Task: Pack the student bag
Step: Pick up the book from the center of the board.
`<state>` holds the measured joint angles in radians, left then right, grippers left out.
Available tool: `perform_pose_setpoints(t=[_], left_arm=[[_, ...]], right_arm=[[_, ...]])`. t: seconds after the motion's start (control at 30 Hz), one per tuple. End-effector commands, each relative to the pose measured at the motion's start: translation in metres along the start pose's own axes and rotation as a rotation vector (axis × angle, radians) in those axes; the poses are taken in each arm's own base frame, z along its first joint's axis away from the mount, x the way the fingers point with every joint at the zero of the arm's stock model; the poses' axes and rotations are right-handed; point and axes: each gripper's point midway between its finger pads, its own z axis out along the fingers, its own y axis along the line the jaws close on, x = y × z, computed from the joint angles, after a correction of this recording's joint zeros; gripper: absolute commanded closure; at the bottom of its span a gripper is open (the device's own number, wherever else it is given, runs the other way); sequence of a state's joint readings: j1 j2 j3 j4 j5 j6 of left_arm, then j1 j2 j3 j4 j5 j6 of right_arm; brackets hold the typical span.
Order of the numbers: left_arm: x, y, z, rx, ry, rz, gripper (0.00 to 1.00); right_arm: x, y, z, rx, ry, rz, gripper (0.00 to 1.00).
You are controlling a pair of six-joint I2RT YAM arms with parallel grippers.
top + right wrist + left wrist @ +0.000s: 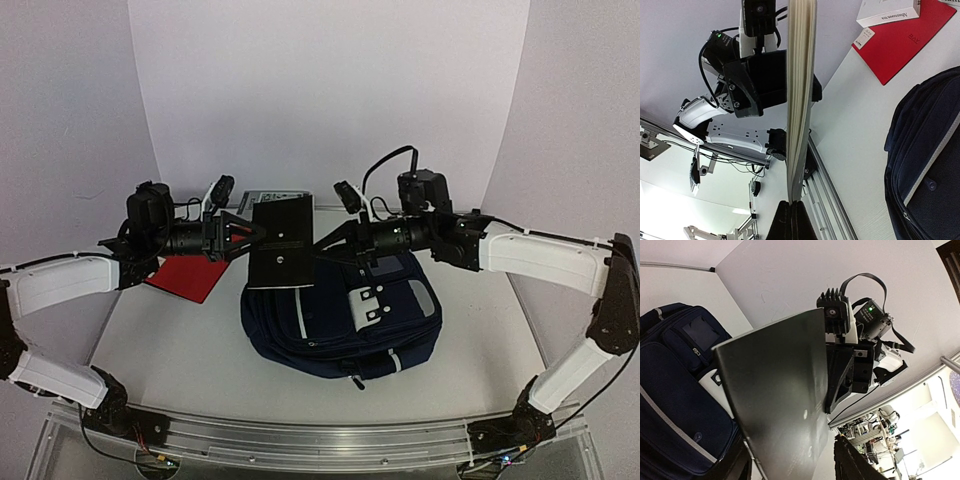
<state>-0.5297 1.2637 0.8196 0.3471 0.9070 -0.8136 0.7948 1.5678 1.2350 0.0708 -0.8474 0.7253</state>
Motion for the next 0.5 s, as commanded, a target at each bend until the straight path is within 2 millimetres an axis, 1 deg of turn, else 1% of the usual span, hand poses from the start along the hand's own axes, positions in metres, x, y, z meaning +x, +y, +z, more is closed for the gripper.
perform_pose_setpoints(t=[0.0, 0.1, 0.2, 0.23, 0.3, 0.33, 0.4, 0.43, 0.47], left_arm=[[-0.002, -0.02, -0.002, 0.085, -0.011, 0.037, 0.6], [0.001, -0.015, -0.002, 0.072, -0.011, 0.018, 0.79], [0.003, -0.004, -0.002, 0.013, -0.014, -0.021, 0.98], [0.002, 0.0, -0.002, -0.012, -0.017, -0.03, 0.99], [0.004, 0.011, -0.004, -0.074, -0.017, -0.058, 1.0], [0.004, 0.017, -0.006, -0.114, -0.025, -0.073, 1.0], [-0.002, 0.034, -0.015, -0.219, -0.07, -0.101, 1.0], [-0.002, 0.046, -0.022, -0.28, -0.086, -0.13, 1.0], [-0.005, 0.056, -0.03, -0.331, -0.108, -0.152, 1.0]], right_arm=[[-0.015, 0.016, 0.001, -0.049, -0.034, -0.076, 1.0], [-0.017, 0.014, 0.001, -0.037, -0.045, -0.074, 1.0], [-0.018, 0.01, 0.002, -0.016, -0.055, -0.064, 1.0], [-0.018, 0.007, 0.002, -0.005, -0.056, -0.061, 1.0], [-0.017, 0.001, 0.001, 0.029, -0.058, -0.052, 1.0], [-0.018, -0.004, 0.0, 0.059, -0.065, -0.051, 0.96], [-0.019, -0.017, -0.002, 0.146, -0.079, -0.054, 0.78], [-0.02, -0.026, -0.003, 0.216, -0.087, -0.066, 0.65], [-0.022, -0.034, -0.005, 0.292, -0.097, -0.078, 0.49]])
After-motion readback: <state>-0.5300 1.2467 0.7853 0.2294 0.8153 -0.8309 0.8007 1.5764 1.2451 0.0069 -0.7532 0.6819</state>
